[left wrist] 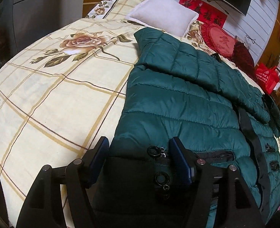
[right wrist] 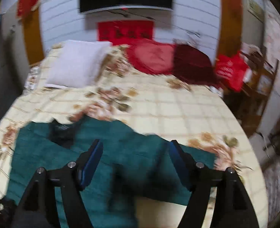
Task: Fold large clothes
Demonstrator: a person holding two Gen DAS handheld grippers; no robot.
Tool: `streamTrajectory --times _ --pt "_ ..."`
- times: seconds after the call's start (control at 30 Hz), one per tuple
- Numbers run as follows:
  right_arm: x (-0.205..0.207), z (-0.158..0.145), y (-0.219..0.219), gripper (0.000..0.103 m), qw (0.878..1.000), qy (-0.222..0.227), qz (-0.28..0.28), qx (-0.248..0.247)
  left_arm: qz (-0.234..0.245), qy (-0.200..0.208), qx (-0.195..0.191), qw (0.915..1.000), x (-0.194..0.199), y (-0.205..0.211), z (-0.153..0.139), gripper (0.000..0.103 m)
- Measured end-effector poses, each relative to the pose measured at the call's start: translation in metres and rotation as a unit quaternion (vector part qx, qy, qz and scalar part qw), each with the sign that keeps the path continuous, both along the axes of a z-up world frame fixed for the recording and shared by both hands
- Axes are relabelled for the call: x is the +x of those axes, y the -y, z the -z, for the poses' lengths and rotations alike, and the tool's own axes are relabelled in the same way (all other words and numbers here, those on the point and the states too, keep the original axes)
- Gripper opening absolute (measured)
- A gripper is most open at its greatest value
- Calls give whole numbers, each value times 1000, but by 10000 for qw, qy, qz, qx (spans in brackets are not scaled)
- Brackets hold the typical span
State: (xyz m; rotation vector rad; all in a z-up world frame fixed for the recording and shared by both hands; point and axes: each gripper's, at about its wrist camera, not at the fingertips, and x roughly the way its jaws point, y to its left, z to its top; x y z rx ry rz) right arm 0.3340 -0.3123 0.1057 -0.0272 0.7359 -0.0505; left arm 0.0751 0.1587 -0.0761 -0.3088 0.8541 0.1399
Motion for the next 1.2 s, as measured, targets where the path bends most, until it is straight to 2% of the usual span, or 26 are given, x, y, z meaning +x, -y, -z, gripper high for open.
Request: streamTrajectory --times 0.07,0.1,0.17,0.2,0.23,0.27,0.3,0.33,0.37,0.43,0.5,0.6,0.7,0.83,0.9,0.97,1.0,1.07,1.1,1.13,1.2 --pt "-2 24 26 75 9992 -376 39 -141 -2 0 1 10000 0 0 0 49" --pt "-5 39 45 75 9982 -588 112 -29 -3 2 1 10000 0 0 0 49" --pt "-16 61 85 75 9956 -673 489 442 3 3 -3 10000 0 -1 0 50" --pt "-22 74 112 75 9907 -663 824 861 3 6 -4 10000 0 -1 0 50" --pt "-31 87 143 75 9804 -616 1274 1372 4 1 0 10000 0 0 0 50" --pt "-43 99 172 75 9645 -505 1784 1882 5 1 2 10000 0 0 0 51" --pt "-54 108 193 75 9496 -401 2227 2170 5 0 3 10000 0 0 0 51" --pt "-57 112 202 75 9458 -354 2398 2160 6 0 5 10000 0 0 1 52" --pt "-55 113 200 75 9551 -316 2202 1956 8 0 4 10000 0 0 1 52" --pt "-44 109 176 75 9800 -252 1304 1484 14 -9 15 10000 2 0 0 53" --pt "-32 100 138 75 9950 -168 303 939 18 -19 36 10000 3 0 0 53" --pt "-18 91 95 75 9971 -63 -627 428 20 -21 40 10000 3 1 -1 54" --pt "-1 95 58 75 9920 -347 -1213 -75 22 -20 39 10000 3 1 0 54" --pt "25 113 27 75 9795 -911 -1470 -1035 24 -20 42 10000 3 1 0 54" --pt "38 128 29 75 9754 -1160 -1220 -1422 25 -19 41 10000 3 1 0 54" --pt "46 134 40 75 9799 -1226 -869 -1310 27 -18 38 10000 3 1 0 54" --pt "49 133 51 74 9854 -1188 -628 -1044 27 -18 40 10000 3 1 0 54" --pt "48 131 77 61 9942 -997 -167 -379 28 -18 43 10000 3 1 0 54" --pt "45 130 87 34 9957 -918 15 -81 29 -20 45 10000 4 0 0 54" --pt "41 127 95 19 9966 -798 73 207 30 -17 41 10000 3 1 0 54" --pt "30 116 96 14 9982 -563 24 201 41 -14 36 10000 4 0 0 55"
